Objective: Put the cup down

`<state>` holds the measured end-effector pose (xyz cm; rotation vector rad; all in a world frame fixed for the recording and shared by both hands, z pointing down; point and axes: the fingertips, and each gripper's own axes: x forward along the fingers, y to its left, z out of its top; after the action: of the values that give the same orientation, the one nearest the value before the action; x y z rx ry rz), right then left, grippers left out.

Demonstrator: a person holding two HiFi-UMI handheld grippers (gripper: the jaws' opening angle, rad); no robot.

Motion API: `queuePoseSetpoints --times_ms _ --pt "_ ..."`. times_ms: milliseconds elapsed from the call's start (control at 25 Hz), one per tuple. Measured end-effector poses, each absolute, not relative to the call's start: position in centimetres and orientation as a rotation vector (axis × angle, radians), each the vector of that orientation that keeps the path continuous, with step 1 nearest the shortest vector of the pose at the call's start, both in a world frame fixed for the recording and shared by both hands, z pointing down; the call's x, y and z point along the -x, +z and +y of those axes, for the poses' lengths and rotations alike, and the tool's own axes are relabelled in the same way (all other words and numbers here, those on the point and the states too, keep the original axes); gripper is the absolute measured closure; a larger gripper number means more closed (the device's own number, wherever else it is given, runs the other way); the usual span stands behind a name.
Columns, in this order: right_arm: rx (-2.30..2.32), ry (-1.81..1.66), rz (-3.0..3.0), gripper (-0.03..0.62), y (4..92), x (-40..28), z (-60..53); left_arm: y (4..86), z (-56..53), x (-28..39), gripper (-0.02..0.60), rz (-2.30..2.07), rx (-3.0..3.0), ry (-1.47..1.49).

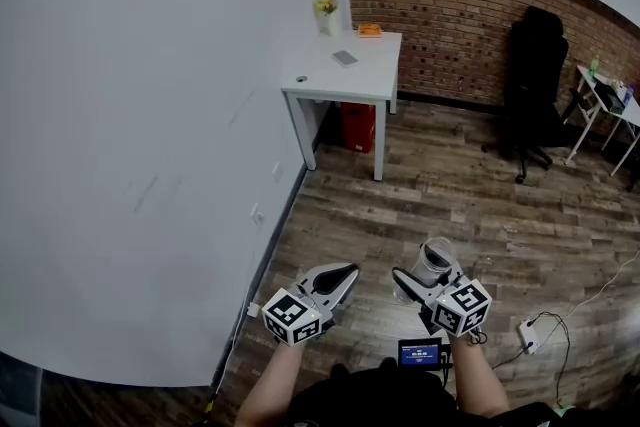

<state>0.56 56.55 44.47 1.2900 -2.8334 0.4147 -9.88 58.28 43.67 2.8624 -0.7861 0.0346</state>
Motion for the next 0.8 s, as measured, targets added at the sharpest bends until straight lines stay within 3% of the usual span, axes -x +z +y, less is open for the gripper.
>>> queuePoseSetpoints --times_ms 800 --pt "-1.274 0.458 -2.860 0.238 45.3 -7.1 55.4 44.1 57.4 4.1 0.563 -0.837 -2.857 0.056"
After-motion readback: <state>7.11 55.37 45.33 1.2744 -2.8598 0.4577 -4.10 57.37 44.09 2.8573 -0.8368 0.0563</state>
